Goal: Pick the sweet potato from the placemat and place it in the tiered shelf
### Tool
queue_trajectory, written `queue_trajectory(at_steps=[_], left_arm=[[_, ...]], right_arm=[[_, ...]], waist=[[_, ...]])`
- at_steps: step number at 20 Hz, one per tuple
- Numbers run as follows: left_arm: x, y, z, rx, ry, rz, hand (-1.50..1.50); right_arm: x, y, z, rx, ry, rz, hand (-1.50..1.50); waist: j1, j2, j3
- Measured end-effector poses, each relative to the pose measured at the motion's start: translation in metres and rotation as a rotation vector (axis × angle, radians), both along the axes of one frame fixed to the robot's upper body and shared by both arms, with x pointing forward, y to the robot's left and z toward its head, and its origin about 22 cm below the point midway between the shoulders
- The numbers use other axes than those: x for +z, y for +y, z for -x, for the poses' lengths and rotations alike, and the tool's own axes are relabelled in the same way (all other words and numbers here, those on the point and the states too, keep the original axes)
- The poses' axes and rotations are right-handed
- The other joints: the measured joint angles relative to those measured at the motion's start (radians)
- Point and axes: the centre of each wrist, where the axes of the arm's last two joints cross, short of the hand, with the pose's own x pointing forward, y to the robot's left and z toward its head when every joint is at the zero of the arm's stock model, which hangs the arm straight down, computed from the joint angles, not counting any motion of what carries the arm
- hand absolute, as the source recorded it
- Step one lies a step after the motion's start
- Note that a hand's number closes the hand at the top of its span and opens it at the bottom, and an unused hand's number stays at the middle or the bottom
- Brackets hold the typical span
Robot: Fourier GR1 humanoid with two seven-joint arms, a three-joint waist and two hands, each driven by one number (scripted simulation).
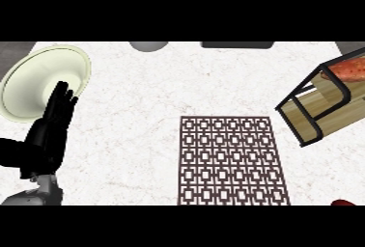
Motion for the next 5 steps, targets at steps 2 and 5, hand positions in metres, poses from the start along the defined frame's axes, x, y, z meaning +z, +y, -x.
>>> queue_trajectory(at_steps=[2,5], left_arm=[[0.001,-0.002,0.0,0.003,-0.007,-0.005,0.0],[-0.005,0.002,-0.002,0.005,-0.007,0.0,0.0]], right_arm=[[0.001,-0.006,0.011,0.009,0.0,-0.001,-1.5],[0.001,-0.011,0.021,0.003,0.005,0.005,-1.5]], waist=[[0.001,0.0,0.001],[0.001,0.003,0.001]])
